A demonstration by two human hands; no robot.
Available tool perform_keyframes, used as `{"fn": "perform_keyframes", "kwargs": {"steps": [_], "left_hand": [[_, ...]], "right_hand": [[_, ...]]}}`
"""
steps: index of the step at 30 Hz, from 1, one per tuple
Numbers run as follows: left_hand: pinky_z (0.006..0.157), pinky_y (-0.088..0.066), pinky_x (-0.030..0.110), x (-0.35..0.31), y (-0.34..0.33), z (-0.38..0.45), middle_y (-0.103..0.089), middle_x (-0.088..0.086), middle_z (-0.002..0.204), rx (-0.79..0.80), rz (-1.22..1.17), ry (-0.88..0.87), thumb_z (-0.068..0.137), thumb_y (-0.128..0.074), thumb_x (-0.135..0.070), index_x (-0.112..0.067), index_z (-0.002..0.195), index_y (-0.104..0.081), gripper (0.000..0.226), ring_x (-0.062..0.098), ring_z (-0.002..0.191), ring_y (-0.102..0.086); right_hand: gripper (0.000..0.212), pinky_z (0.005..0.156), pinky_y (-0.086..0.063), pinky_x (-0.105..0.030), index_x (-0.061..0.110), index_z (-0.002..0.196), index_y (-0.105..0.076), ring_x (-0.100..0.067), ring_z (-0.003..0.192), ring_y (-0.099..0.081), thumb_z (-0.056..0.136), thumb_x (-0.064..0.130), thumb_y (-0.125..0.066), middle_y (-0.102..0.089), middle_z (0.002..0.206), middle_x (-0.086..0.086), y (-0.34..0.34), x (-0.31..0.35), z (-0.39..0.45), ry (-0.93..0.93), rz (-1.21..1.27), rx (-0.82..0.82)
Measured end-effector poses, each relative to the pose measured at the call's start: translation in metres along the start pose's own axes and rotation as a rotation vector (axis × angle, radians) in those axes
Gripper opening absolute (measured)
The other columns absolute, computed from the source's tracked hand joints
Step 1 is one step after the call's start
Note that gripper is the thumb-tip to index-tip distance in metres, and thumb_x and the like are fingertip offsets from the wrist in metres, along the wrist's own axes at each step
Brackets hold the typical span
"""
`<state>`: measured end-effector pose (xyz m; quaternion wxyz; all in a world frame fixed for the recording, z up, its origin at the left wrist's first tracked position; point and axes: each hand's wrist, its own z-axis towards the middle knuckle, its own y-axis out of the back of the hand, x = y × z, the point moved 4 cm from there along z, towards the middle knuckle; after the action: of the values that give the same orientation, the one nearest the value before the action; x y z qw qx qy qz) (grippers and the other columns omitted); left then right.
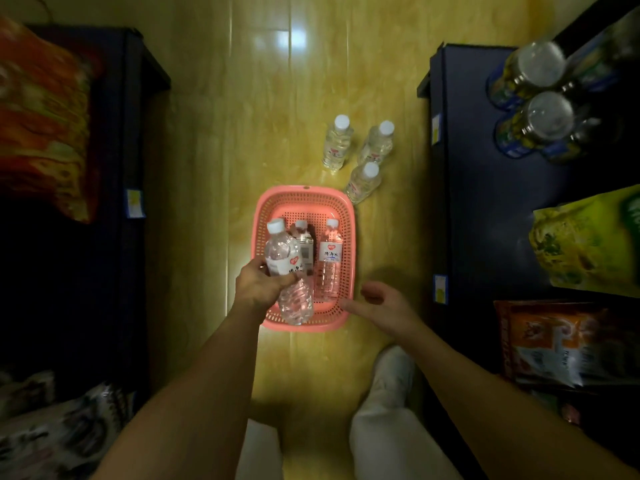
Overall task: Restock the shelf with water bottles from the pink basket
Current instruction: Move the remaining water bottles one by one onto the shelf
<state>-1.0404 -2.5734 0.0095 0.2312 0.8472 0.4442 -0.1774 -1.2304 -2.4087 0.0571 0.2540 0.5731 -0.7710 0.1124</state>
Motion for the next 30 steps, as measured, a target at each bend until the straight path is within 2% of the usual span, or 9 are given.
{"fn": "perform_keyframes", "kwargs": {"steps": [3, 8, 12, 15, 18, 21, 23, 26, 30], "left_hand": [[0.080, -0.063, 0.036, -0.018, 0.026, -0.038, -0.077, 0.008, 0.101, 0.024, -0.017, -0.010, 0.065, -0.093, 0.002, -0.004, 0.111, -0.068, 0.052, 0.021, 0.084, -0.075], [0.057, -0.060, 0.020, -0.066, 0.071, -0.104, -0.077, 0.009, 0.098, 0.089, -0.025, -0.035, 0.068, -0.087, 0.012, 0.006, 0.118, -0.067, 0.054, 0.009, 0.070, -0.075], [0.055, -0.058, 0.016, -0.119, 0.099, -0.166, -0.075, 0.011, 0.101, 0.110, -0.037, -0.077, 0.070, -0.084, 0.017, 0.008, 0.118, -0.065, 0.052, 0.003, 0.063, -0.074], [0.055, -0.058, 0.016, -0.156, 0.118, -0.209, -0.074, 0.008, 0.103, 0.113, -0.008, -0.111, 0.069, -0.085, 0.015, 0.006, 0.122, -0.063, 0.058, 0.008, 0.076, -0.073], [0.058, -0.059, 0.017, -0.192, 0.132, -0.246, -0.073, 0.004, 0.101, 0.115, 0.015, -0.159, 0.068, -0.086, 0.014, 0.005, 0.124, -0.062, 0.061, 0.011, 0.083, -0.071], [0.062, -0.057, 0.017, -0.222, 0.141, -0.286, -0.072, 0.001, 0.099, 0.104, 0.011, -0.208, 0.068, -0.087, 0.011, 0.001, 0.121, -0.061, 0.059, 0.009, 0.083, -0.069], [0.062, -0.057, 0.016, -0.242, 0.148, -0.314, -0.074, 0.004, 0.103, 0.097, 0.012, -0.256, 0.067, -0.090, 0.009, 0.001, 0.120, -0.062, 0.060, 0.009, 0.084, -0.071], [0.062, -0.059, 0.015, -0.269, 0.157, -0.356, -0.076, 0.008, 0.104, 0.093, 0.022, -0.331, 0.065, -0.092, 0.006, 0.004, 0.122, -0.065, 0.063, 0.011, 0.084, -0.073], [0.061, -0.058, 0.013, -0.308, 0.168, -0.413, -0.076, 0.013, 0.112, 0.116, 0.010, -0.396, 0.066, -0.092, 0.005, 0.006, 0.126, -0.063, 0.067, 0.005, 0.079, -0.074]], "right_hand": [[0.030, 0.053, -0.042, 0.000, 0.031, 0.099, -0.061, 0.008, 0.079, -0.055, 0.082, 0.022, -0.083, -0.056, 0.092, 0.025, -0.012, 0.037, -0.038, 0.031, -0.013, 0.046], [0.052, 0.067, -0.047, -0.010, 0.028, 0.115, -0.070, 0.002, 0.097, -0.065, 0.069, 0.038, -0.091, -0.070, 0.108, 0.019, -0.019, 0.097, -0.100, 0.104, -0.015, 0.029], [0.036, 0.063, -0.053, -0.011, 0.029, 0.107, -0.072, 0.005, 0.086, -0.071, 0.075, 0.025, -0.088, -0.076, 0.096, 0.021, -0.009, 0.147, -0.160, 0.151, 0.023, 0.040], [0.037, 0.067, -0.058, -0.012, 0.023, 0.109, -0.072, 0.011, 0.078, -0.070, 0.075, 0.020, -0.088, -0.075, 0.090, 0.022, 0.001, 0.178, -0.200, 0.196, 0.033, 0.020], [0.056, 0.056, -0.052, -0.007, 0.027, 0.118, -0.064, 0.011, 0.076, -0.068, 0.070, 0.027, -0.092, -0.067, 0.098, 0.023, 0.006, 0.205, -0.235, 0.227, 0.074, 0.003], [0.046, 0.052, -0.046, -0.004, 0.039, 0.103, -0.058, 0.014, 0.069, -0.063, 0.073, 0.025, -0.090, -0.060, 0.092, 0.027, 0.014, 0.227, -0.270, 0.257, 0.073, -0.025], [0.047, 0.063, -0.049, -0.007, 0.041, 0.104, -0.057, 0.010, 0.078, -0.063, 0.073, 0.025, -0.089, -0.062, 0.102, 0.024, 0.021, 0.243, -0.293, 0.296, 0.066, -0.038], [0.086, 0.099, -0.047, -0.029, 0.018, 0.141, -0.053, -0.012, 0.116, -0.059, 0.066, 0.034, -0.092, -0.058, 0.140, 0.001, 0.035, 0.271, -0.330, 0.342, 0.041, -0.069], [0.107, 0.108, -0.043, -0.034, 0.013, 0.147, -0.048, -0.020, 0.132, -0.052, 0.055, 0.046, -0.092, -0.052, 0.148, -0.004, 0.057, 0.317, -0.394, 0.440, 0.025, -0.100]]}}
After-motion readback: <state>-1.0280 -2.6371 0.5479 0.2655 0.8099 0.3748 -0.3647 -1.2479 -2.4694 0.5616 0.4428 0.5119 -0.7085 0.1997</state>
